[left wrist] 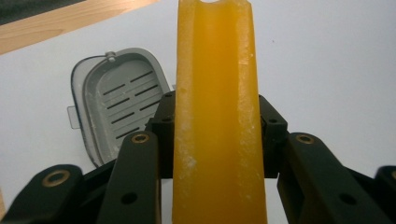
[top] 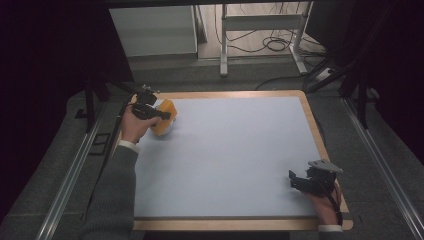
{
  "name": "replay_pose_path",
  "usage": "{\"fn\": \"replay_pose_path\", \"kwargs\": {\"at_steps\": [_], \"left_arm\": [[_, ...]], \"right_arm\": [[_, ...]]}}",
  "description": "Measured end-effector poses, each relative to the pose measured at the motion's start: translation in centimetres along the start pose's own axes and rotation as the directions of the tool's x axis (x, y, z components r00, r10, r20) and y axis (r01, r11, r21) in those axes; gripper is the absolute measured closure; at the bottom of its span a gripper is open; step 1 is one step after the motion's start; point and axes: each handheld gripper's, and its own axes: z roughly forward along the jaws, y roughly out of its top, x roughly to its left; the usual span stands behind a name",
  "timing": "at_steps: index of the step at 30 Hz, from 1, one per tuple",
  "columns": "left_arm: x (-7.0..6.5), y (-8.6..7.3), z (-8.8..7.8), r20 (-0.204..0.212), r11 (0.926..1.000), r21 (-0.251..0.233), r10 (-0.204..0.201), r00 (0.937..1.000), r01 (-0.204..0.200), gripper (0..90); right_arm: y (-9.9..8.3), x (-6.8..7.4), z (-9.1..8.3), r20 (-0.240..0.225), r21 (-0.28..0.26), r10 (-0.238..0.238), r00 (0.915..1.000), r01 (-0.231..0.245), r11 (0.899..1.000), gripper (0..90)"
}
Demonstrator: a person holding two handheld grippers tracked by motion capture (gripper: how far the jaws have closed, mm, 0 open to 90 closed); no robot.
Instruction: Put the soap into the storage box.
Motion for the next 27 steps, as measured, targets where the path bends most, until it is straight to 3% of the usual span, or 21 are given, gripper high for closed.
{"fn": "replay_pose_path", "kwargs": {"at_steps": [9,14,27], "left_arm": [[1.3,0.4,1.2,-0.003,0.9993,0.01,-0.037,0.9993,0.037,60.9],[2.1,0.6,2.2,0.005,0.9977,0.015,-0.066,0.9978,0.066,61.0],[4.2,1.9,3.8,-0.023,0.9918,0.002,-0.128,0.9915,0.128,61.0]], "right_arm": [[0.1,0.2,-0.3,-0.001,-0.038,-0.02,0.9998,0.02,0.999,5.7],[0.1,0.1,-0.2,-0.005,-0.035,-0.02,0.9998,0.019,0.999,5.7],[-0.1,-0.5,-0.2,0.009,-0.028,-0.005,0.9999,0.005,1.0,5.7]]}}
